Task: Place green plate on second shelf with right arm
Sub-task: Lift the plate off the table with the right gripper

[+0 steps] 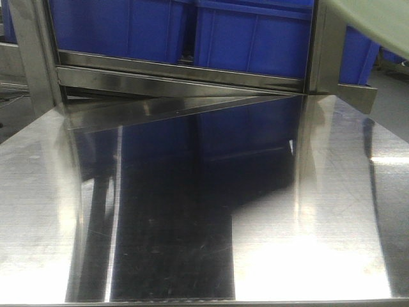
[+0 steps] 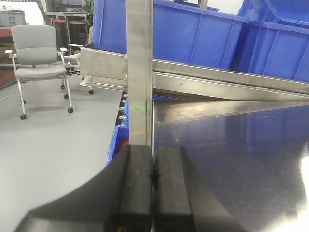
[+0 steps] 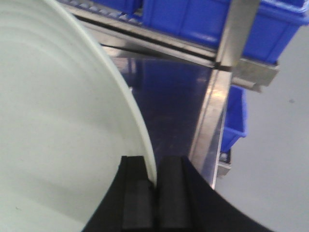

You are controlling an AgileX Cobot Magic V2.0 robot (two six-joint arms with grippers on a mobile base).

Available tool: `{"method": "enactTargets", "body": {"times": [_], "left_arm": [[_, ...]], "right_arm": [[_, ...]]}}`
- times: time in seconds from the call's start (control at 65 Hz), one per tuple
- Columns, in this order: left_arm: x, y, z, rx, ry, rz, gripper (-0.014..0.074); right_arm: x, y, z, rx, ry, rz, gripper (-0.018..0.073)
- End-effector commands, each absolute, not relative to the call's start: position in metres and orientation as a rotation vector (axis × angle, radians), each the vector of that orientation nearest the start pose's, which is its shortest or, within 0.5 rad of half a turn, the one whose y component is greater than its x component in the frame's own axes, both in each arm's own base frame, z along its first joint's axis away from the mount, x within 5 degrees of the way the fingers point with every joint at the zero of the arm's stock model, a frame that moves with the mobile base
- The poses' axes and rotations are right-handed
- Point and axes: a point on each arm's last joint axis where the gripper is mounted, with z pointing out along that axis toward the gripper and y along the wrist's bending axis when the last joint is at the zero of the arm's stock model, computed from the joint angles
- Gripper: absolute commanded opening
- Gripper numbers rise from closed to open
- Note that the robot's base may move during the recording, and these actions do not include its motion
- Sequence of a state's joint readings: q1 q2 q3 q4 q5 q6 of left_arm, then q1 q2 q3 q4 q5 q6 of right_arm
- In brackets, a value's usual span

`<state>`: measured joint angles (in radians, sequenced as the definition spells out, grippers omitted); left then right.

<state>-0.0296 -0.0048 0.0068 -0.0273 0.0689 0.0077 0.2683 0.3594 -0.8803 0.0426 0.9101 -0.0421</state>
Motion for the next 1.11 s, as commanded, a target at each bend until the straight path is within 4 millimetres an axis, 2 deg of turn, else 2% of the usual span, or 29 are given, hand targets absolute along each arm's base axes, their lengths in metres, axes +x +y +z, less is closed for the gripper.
{"method": "enactTargets", "body": {"times": [0.0,0.108,0.338,0.492,0.63,0.738,0.876,1.092], "left_arm": [[0.056,-0.002,0.199,0.001,1.495,-0.059,0.013],[0.056,-0.002,0.199,0.001,1.495,-0.059,0.013],[0.056,-0.002,0.199,0.001,1.495,-0.059,0.013],[0.056,-0.002,0.199,0.001,1.495,-0.059,0.013],[0.056,-0.002,0.199,0.001,1.495,-0.059,0.013],[0.056,-0.002,0.199,0.001,1.495,-0.059,0.013],[0.056,-0.002,0.199,0.001,1.495,-0.059,0.013],[0.056,-0.002,0.199,0.001,1.495,-0.059,0.013]], "right_arm": [[0.018,0.006,0.401,-0.271,1.733,0.18,0.0057],[0.012,0.001,0.396,-0.271,1.723,0.131,0.0057],[0.028,-0.003,0.382,-0.283,1.652,-0.038,0.0057],[0.047,0.001,0.362,-0.256,1.543,-0.102,0.0057],[0.06,0.004,0.338,-0.192,1.465,-0.082,0.0057],[0.06,0.003,0.321,-0.114,1.395,-0.05,0.0057],[0.05,0.0,0.302,-0.025,1.316,-0.04,0.0057],[0.045,-0.002,0.287,0.005,1.302,-0.06,0.0057]]}}
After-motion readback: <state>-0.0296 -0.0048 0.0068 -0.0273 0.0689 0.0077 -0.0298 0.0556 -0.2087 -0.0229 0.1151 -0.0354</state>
